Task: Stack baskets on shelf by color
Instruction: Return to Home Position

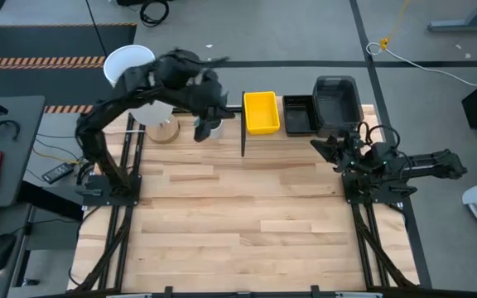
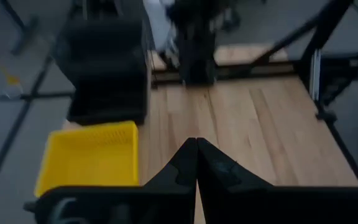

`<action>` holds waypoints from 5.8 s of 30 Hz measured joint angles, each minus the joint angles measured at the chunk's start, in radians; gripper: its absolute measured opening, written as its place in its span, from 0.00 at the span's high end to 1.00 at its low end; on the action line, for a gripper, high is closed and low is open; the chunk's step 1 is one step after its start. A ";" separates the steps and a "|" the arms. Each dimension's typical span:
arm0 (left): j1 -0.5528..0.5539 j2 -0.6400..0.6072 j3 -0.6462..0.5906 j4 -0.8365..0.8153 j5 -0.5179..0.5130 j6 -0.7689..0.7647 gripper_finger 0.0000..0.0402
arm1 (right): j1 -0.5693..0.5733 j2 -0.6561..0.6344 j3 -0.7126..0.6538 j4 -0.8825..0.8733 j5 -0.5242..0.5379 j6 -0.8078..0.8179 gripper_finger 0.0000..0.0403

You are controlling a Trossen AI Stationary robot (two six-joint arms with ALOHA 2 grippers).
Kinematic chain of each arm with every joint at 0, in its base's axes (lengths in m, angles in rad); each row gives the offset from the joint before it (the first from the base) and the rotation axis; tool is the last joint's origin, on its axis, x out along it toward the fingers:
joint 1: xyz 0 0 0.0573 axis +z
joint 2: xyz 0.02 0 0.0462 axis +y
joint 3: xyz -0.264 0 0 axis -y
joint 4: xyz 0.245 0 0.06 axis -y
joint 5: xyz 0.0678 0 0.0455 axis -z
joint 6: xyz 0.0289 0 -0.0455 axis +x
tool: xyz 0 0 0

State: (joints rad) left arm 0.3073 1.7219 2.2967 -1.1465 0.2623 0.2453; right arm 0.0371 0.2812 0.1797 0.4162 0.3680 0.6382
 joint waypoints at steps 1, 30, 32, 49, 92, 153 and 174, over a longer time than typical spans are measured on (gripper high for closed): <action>0.000 -0.014 0.000 0.013 -0.003 -0.005 0.98 | -0.004 -0.003 -0.027 0.036 -0.002 0.011 0.99; 0.002 -0.332 0.001 -0.089 -0.085 -0.129 0.98 | -0.025 -0.033 -0.173 0.042 -0.063 -0.116 0.95; 0.002 -0.340 0.001 -0.081 -0.085 -0.125 0.98 | -0.025 -0.033 -0.173 0.043 -0.063 -0.117 0.95; 0.002 -0.342 0.000 -0.022 -0.085 -0.455 0.95 | -0.025 -0.033 -0.173 0.045 -0.064 -0.117 0.95; -0.015 -0.892 -0.935 0.498 -0.236 -0.211 0.93 | -0.025 -0.033 -0.173 0.045 -0.064 -0.117 0.95; -0.015 -1.718 -2.286 1.221 0.010 -0.576 0.90 | -0.025 -0.033 -0.173 0.046 -0.064 -0.118 0.95; -0.014 -1.716 -2.287 1.244 0.010 -0.574 0.91 | -0.025 -0.033 -0.174 0.046 -0.064 -0.118 0.95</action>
State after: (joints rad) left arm 0.2928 0.0055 0.0093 0.0978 0.2722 -0.3286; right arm 0.0116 0.2481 0.0061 0.4618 0.3042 0.5205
